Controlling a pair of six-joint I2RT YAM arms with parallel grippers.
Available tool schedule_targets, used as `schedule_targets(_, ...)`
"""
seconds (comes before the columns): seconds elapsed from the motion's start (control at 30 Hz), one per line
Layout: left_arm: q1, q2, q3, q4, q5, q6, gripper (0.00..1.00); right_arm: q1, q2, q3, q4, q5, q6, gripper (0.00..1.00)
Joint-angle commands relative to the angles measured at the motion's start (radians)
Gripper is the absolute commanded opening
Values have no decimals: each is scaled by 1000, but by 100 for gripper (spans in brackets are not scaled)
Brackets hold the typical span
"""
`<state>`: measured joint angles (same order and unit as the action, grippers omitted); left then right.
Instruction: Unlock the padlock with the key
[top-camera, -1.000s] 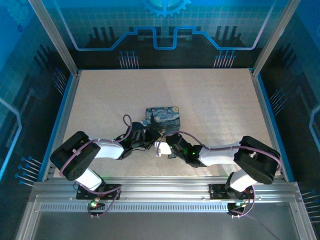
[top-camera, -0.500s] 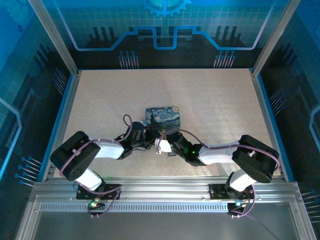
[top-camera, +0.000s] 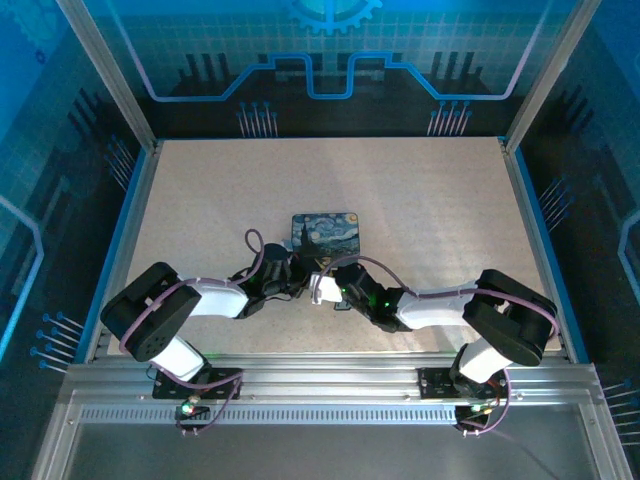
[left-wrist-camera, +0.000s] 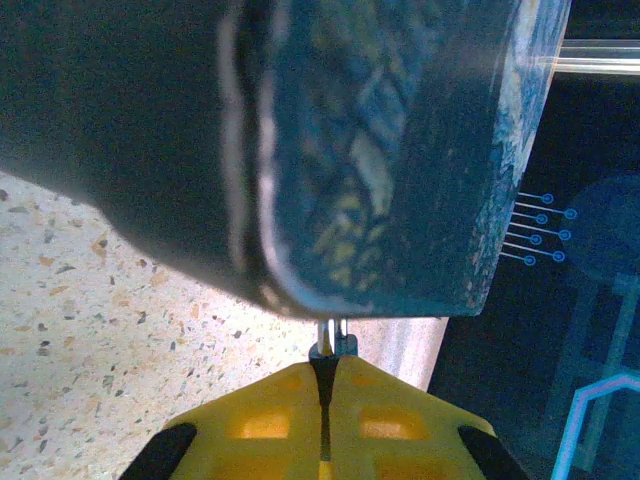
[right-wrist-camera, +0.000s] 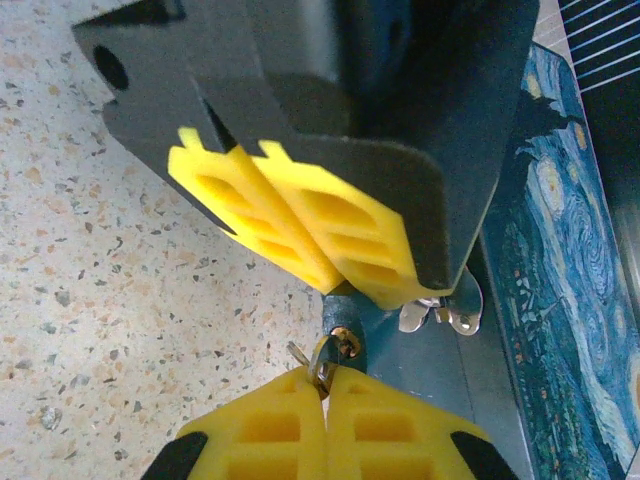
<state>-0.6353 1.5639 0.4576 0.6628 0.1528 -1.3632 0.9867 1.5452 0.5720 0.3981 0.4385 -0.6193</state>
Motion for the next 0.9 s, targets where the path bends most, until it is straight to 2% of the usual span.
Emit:
schedule_targets(0.0, -19, -13, 26, 35, 19, -2, 8, -14, 3, 37, 78, 5, 89, 0)
schedule_targets(0.57, -36, 34, 30, 54, 18, -9, 8, -28, -5, -12, 129, -59, 573, 0)
schedule_targets(0.8, -38, 41, 30, 59, 17, -11, 9, -56, -8, -30, 144, -109, 639, 0)
schedule_targets(0.87, -39, 35, 32, 49, 14, -6, 12, -71, -14, -36, 146, -135, 665, 0)
